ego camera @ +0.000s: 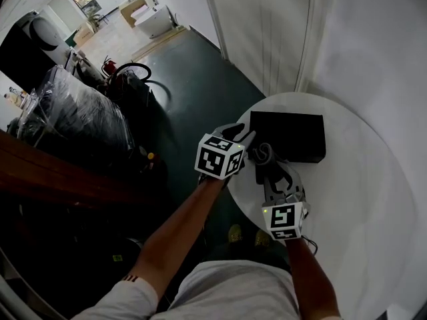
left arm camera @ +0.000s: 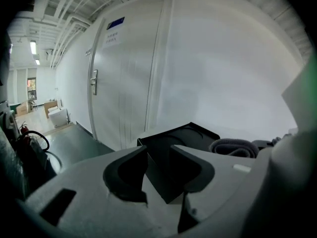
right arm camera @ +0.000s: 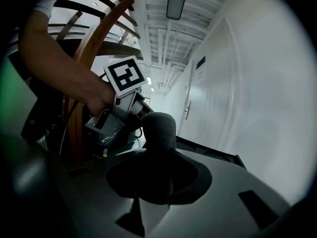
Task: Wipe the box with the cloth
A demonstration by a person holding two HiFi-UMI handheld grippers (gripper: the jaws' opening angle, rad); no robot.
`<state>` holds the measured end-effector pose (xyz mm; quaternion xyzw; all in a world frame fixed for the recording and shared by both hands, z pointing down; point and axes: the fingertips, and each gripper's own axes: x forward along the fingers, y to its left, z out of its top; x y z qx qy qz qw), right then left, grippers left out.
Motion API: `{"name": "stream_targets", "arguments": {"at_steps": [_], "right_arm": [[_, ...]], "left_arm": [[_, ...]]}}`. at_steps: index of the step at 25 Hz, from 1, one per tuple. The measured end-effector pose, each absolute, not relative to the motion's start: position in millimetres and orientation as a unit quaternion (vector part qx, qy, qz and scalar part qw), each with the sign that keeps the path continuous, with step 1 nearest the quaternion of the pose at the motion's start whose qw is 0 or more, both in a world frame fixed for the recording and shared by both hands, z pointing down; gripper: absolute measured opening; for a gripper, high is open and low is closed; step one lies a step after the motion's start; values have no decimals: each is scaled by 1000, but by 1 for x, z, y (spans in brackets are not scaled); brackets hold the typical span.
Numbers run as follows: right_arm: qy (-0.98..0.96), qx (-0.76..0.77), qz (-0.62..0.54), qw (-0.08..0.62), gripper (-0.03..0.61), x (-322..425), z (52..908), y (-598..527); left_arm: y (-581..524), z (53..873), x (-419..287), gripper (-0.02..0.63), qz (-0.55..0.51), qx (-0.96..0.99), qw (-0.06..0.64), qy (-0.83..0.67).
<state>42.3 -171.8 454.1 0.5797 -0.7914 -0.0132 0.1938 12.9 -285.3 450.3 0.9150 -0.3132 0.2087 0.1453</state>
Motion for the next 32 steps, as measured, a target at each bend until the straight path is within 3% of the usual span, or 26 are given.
{"name": "stream_targets", "arguments": {"at_steps": [11, 22, 32], "right_arm": [[-785, 569, -47, 241, 95, 26, 478, -188], [-751, 554, -112, 342, 95, 28, 491, -187], [-717, 596, -123, 341, 95, 72, 458, -170]], "left_arm": [[-295, 471, 22, 144, 252, 906, 161, -299], [-292, 484, 25, 123, 269, 903, 164, -293], [-292, 483, 24, 117, 263, 905, 160, -294]]}}
